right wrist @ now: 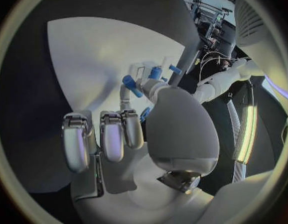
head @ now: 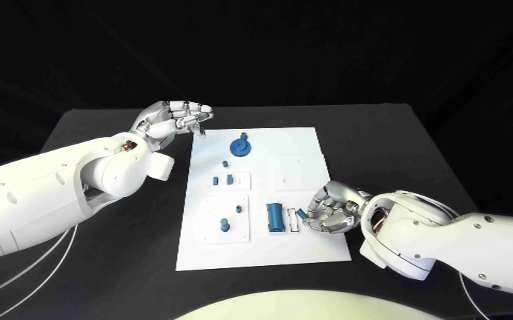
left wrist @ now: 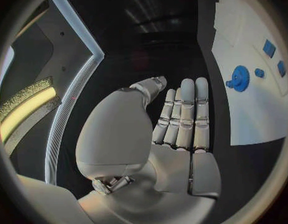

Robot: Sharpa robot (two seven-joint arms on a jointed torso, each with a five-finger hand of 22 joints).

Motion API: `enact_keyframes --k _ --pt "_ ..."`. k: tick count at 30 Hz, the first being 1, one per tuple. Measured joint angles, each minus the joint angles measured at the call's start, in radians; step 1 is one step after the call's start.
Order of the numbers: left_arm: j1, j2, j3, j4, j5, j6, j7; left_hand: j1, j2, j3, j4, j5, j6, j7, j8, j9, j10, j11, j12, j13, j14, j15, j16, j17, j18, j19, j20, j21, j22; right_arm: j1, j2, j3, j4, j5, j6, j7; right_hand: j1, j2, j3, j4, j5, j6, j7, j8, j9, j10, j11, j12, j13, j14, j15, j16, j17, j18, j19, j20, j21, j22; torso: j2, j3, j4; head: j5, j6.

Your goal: Assemble the parts on the task board

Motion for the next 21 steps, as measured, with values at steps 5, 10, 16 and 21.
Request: enact_keyframes --k 5,10,16,21 --pt "0.0 0.001 0.0 0.0 0.0 0.001 0.0 0.0 0.0 0.003 -0.003 0.0 0.0 0.0 0.0 0.0 0.0 0.0 0.0 0.0 0.0 0.0 0.0 0.0 0.0 0.0 0.0 0.0 0.0 -0.003 0.021 0.0 -0.005 0.047 -0.006 0.005 -0.026 -0.003 0.024 -0.025 -0.009 -0.001 0.001 0.0 0.002 0.0 0.0 0.0 0.0 0.0 0.0 0.0 0.0 0.0 0.0 0.0 0.0 0.0 0.0 0.0007 0.0001 -0.002 0.001" --pt "0.0 0.001 0.0 0.0 -0.001 0.002 -0.001 0.0 0.0 0.003 -0.003 0.0 0.0 0.0 0.0 0.0 0.0 0.0 0.0 -0.001 -0.004 0.004 0.0 0.0 0.0 0.0 0.0 0.0 0.0 -0.004 0.034 0.0 -0.015 0.069 -0.006 0.005 -0.06 -0.01 0.047 -0.047 -0.026 -0.001 0.001 0.0 0.006 0.0 0.0 0.0 0.0 0.0 0.0 0.0 0.0 0.0 0.0 0.0 0.0 0.0 0.0 0.0007 0.0001 -0.003 -0.001" --pt "0.0 0.001 0.0 0.0 -0.001 0.005 -0.001 0.0 0.0 0.003 -0.003 0.0 0.0 0.0 0.0 0.0 0.0 0.0 0.0 -0.001 -0.004 0.004 0.0 0.0 0.0 0.0 0.0 0.0 0.0 -0.01 0.053 0.0 -0.03 0.084 -0.006 0.003 -0.11 -0.008 0.019 -0.028 -0.016 0.003 -0.003 0.001 0.006 0.0 0.0 0.0 0.0 0.0 0.0 0.0 0.0 0.0 0.0 0.0 0.0 0.0 0.0 0.0007 0.0 -0.001 -0.003" --pt "0.0 0.001 0.0 0.001 -0.001 0.007 -0.002 0.0 0.0 0.003 -0.003 0.0 0.0 0.0 0.0 0.0 0.0 0.0 0.0 -0.001 -0.004 0.004 0.0 0.0 0.0 0.0 0.0 0.0 0.0 -0.012 0.062 0.0 -0.042 0.085 -0.006 -0.002 -0.168 -0.019 -0.018 0.0 -0.021 0.012 -0.005 0.003 0.001 0.0 0.0 0.004 0.0 0.0 0.0 0.0 0.0 0.0 0.0 0.0 0.0 0.0 0.0 0.0007 0.0001 0.0 -0.004"
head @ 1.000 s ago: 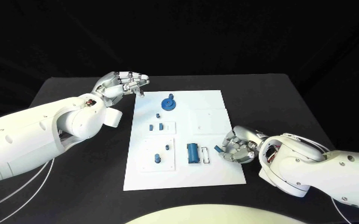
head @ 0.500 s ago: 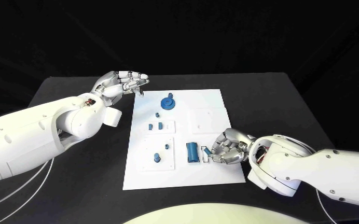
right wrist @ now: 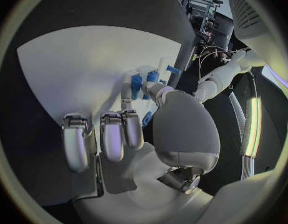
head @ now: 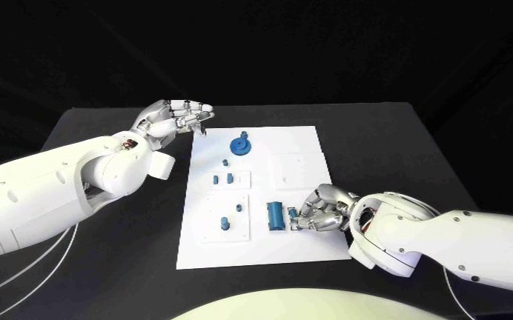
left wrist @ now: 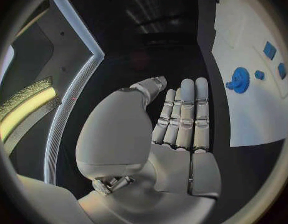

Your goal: Assemble the parts on the task board

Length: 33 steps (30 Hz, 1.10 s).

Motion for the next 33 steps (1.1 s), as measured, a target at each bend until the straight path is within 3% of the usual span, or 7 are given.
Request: enact_keyframes --k 3,7,14,27,33 --pt "0.0 -0.001 0.0 0.0 0.0 0.001 -0.001 0.0 0.0 0.0 0.0 0.0 0.0 0.0 0.0 0.0 0.0 0.0 0.0 0.0 0.0 0.0 0.0 0.0 0.0 0.0 0.0 0.0 0.0 0.0 0.003 0.0 -0.005 -0.002 0.0 -0.003 -0.009 -0.003 -0.008 0.008 0.0 0.001 -0.001 -0.003 0.0 0.0 0.0 0.0 0.0 0.0 0.0 0.0 0.0 0.0 0.0 0.0 0.0 0.0 0.0 0.0 0.0 0.001 -0.001" --pt "0.0 0.0 0.0 0.0 0.0 0.003 -0.002 0.0 0.0 0.0 0.0 0.0 0.0 0.0 0.0 0.0 0.0 0.0 0.0 0.0 0.0 0.0 0.0 0.0 0.0 0.0 0.0 0.0 0.0 -0.001 0.007 0.0 -0.009 -0.006 0.0 -0.006 -0.022 -0.006 -0.034 0.012 0.052 0.001 -0.001 -0.003 0.0 0.0 0.0 0.0 0.0 0.0 0.0 0.0 0.0 0.0 0.0 0.0 0.0 0.0 0.0 0.0 0.0 0.001 -0.002" --pt "0.0 0.001 0.0 0.0 0.0 0.005 -0.003 0.0 0.0 0.0 0.0 0.0 0.0 0.0 0.0 0.0 0.0 0.0 0.0 0.0 0.0 0.0 0.0 0.0 0.0 0.0 0.0 0.0 0.0 -0.001 0.014 0.0 -0.013 -0.013 -0.001 -0.01 -0.024 -0.007 -0.039 0.017 0.052 0.001 -0.001 -0.003 0.0 0.0 0.0 0.0 0.0 0.0 0.0 0.0 0.0 0.0 0.0 0.0 0.0 0.0 0.0 0.0 -0.0001 0.001 -0.002" --pt "0.0 0.001 0.0 -0.002 0.0 0.008 -0.005 0.0 0.0 0.0 0.0 0.0 0.0 0.0 0.0 0.0 -0.004 0.004 0.0 -0.001 0.0 0.0 0.0 -0.001 0.0 0.0 0.0 0.0 0.0 -0.002 0.019 0.0 -0.011 -0.02 -0.003 -0.009 -0.072 -0.014 -0.135 0.039 0.021 0.004 0.003 -0.009 -0.004 0.0 0.0 0.0 0.0 0.0 0.0 0.0 0.001 0.0 0.0 0.0 0.0 0.0 -0.001 0.0 -0.0001 0.003 -0.004" --pt "0.0 0.0 0.0 -0.004 0.0 0.009 -0.007 0.0 0.0 0.0 0.0 0.0 0.0 0.0 0.0 -0.001 -0.007 0.0 0.0 -0.001 0.0 0.0 0.0 -0.001 0.0 0.0 0.0 0.0 0.0 -0.002 0.009 0.0 -0.007 -0.021 -0.002 -0.004 -0.072 -0.014 -0.14 0.036 0.021 0.004 0.003 -0.009 -0.004 0.0 0.0 0.0 0.0 0.0 0.0 0.0 0.001 0.0 0.0 0.0 0.0 0.0 -0.001 0.0 -0.0003 0.005 -0.005"
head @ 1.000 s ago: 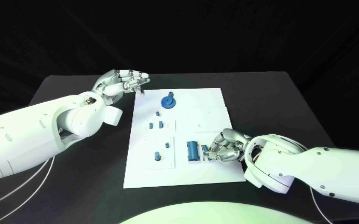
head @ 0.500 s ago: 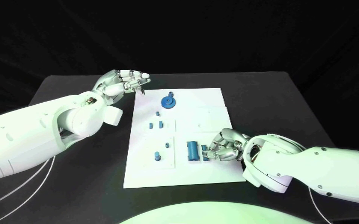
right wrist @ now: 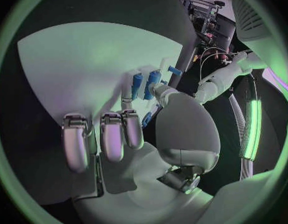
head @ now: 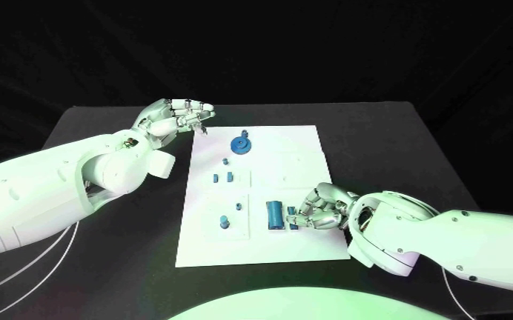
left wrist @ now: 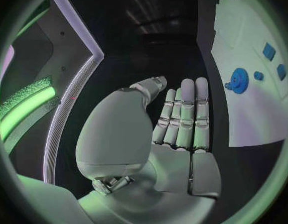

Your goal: Assemble the parts on the task board

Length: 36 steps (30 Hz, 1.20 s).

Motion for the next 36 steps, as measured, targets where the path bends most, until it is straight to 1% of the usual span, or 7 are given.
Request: enact_keyframes --k 5,8,12,15,27,32,36 --pt "0.0 0.0 0.0 0.0 0.0 0.001 -0.001 0.0 0.0 0.0 0.0 0.0 0.0 0.0 0.0 0.0 0.0 0.0 0.0 0.0 0.0 0.0 0.0 0.0 0.0 0.0 0.0 0.0 0.0 0.0 -0.007 0.0 -0.008 -0.004 0.005 0.006 0.061 0.01 -0.021 -0.024 -0.047 0.0 0.0 0.0 0.0 0.0 0.0 0.0 0.0 0.0 0.0 0.0 0.0 0.0 0.0 0.0 0.0 0.0 0.0 0.0 -0.0002 0.001 0.002" --pt "0.0 0.0 0.0 -0.001 0.0 0.002 -0.002 0.0 0.0 0.0 0.0 0.0 0.0 0.0 0.0 0.0 0.0 0.0 0.0 0.0 0.0 0.0 0.0 0.0 0.0 0.0 0.0 0.0 0.0 0.001 -0.01 0.0 -0.011 -0.006 0.014 0.012 0.135 0.015 -0.03 -0.053 -0.148 0.0 0.0 -0.008 -0.003 0.0 0.0 0.0 0.0 0.0 0.0 0.0 0.0 0.0 0.0 0.0 0.0 0.0 0.0 0.0007 -0.0002 0.001 0.002" --pt "0.0 0.0 0.0 -0.003 0.0 0.002 -0.003 0.0 0.0 0.0 0.0 0.0 0.0 0.0 0.0 0.0 0.0 0.0 0.0 0.0 0.0 0.0 0.0 0.0 0.0 0.0 0.0 0.0 0.0 0.001 -0.011 0.001 -0.013 -0.01 0.028 0.021 0.174 0.016 -0.044 -0.067 -0.196 0.0 0.0 -0.014 -0.008 0.0 0.0 0.0 0.0 0.0 0.0 0.0 0.0 0.0 0.0 0.0 0.0 0.0 0.0 0.0008 -0.0004 0.002 0.002" --pt "0.0 0.001 0.0 -0.004 0.0 0.002 -0.003 0.0 0.0 0.0 0.0 0.0 0.0 0.0 0.0 0.0 0.0 0.0 0.0 0.0 0.0 0.0 0.0 0.0 0.0 0.0 0.0 0.0 0.0 0.001 -0.011 0.001 -0.016 -0.014 0.039 0.026 0.181 0.019 -0.051 -0.067 -0.215 0.0 0.0 -0.014 -0.01 0.0 0.0 0.0 0.0 0.0 0.0 0.0 0.0 0.0 0.0 0.0 0.0 0.001 0.0 0.0008 -0.0003 0.002 0.002" --pt "0.0 0.0 0.0 -0.004 0.0 0.003 -0.004 0.0 0.0 0.0 0.0 0.0 0.0 0.0 0.0 0.0 0.0 0.0 0.0 -0.001 0.0 0.0 0.0 0.0 0.0 0.0 0.0 0.0 -0.001 0.001 0.002 0.001 -0.029 -0.032 0.049 0.029 0.185 0.023 -0.069 -0.049 -0.224 0.004 0.001 -0.018 -0.015 0.0 0.0 0.0 0.0 0.0 0.0 0.0 0.0 0.0 0.0 0.0 0.0 0.001 0.0 0.0001 0.0006 0.002 0.004" --pt "0.0 0.0 0.0 -0.004 0.0 0.003 -0.004 0.0 0.0 0.0 0.0 0.0 0.0 0.0 0.0 0.0 0.0 0.0 0.0 -0.001 0.0 0.0 0.0 0.0 0.0 0.0 0.0 0.0 -0.001 0.007 -0.013 0.001 -0.022 -0.033 0.037 0.036 0.177 0.031 -0.119 -0.011 -0.184 0.005 0.002 -0.029 -0.019 0.0 0.0 0.0 0.0 0.0 0.0 -0.003 0.0 0.0 0.0 0.0 0.0 0.001 -0.001 -0.0006 0.0003 0.002 0.013" --pt "-0.003 0.0 0.0 -0.004 0.0 0.003 -0.004 0.0 0.0 0.0 0.0 0.0 0.0 0.0 0.0 0.0 0.0 0.0 0.0 -0.001 0.0 0.0 0.0 0.0 0.0 0.0 0.0 0.0 -0.001 0.032 -0.025 0.003 -0.024 -0.022 0.021 0.063 0.171 0.037 -0.185 0.002 -0.118 0.0 0.007 -0.029 -0.02 0.0 0.007 -0.025 0.0 0.0 0.0 -0.01 0.0 0.0 0.0 0.0 -0.022 0.0 -0.003 -0.0013 -0.0007 0.001 0.026"
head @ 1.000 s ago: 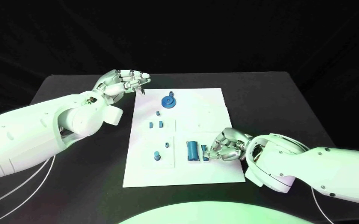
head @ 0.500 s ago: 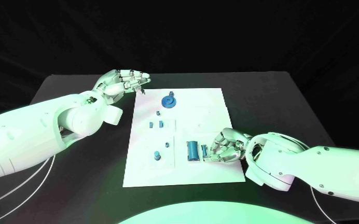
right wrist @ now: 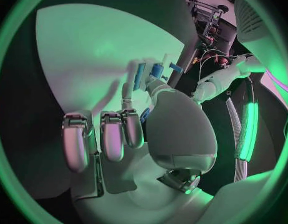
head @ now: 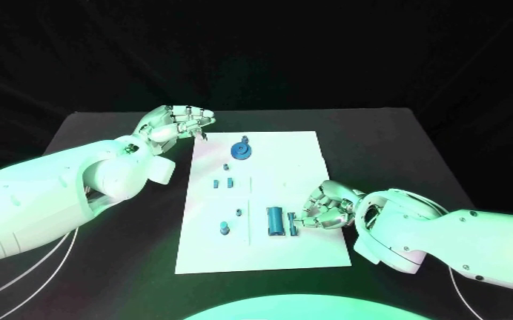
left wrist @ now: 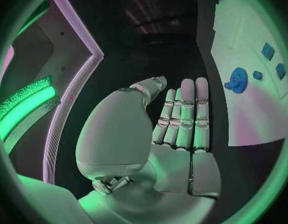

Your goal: Assemble the parts on the task board

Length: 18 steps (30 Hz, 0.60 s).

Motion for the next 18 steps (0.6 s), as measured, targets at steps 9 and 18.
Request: enact_keyframes --k 9,18 --pt "-0.019 0.024 -0.001 -0.03 0.021 -0.026 0.017 -0.006 -0.006 -0.008 0.02 0.0 -0.016 0.005 0.006 -0.006 -0.007 0.007 0.024 -0.002 -0.088 0.018 -0.038 -0.023 0.0 -0.046 0.012 -0.062 -0.028 0.068 0.041 0.007 -0.178 0.151 -0.089 0.28 0.132 0.017 -0.044 -0.018 0.035 -0.082 0.038 -0.045 -0.012 -0.009 0.036 -0.102 0.0 0.0 0.029 -0.018 0.0 0.021 -0.002 0.024 -0.183 0.0 -0.024 -0.0083 -0.0079 -0.004 0.053" --pt "-0.027 0.122 0.0 -0.168 0.077 -0.118 0.077 -0.005 -0.006 -0.006 0.056 0.0 -0.038 -0.002 0.033 -0.01 -0.023 0.023 0.014 -0.033 -0.272 0.073 -0.351 -0.178 0.0 -0.161 0.079 -0.352 -0.202 0.107 0.2 0.021 -0.525 0.54 -0.101 0.611 0.294 -0.008 0.109 -0.023 -0.056 -0.191 0.097 -0.11 -0.06 -0.408 0.097 -0.94 -0.426 -0.295 0.094 -0.623 -0.63 0.157 -0.315 0.086 -1.191 -0.229 -0.055 -0.0115 -0.0096 -0.007 0.139"
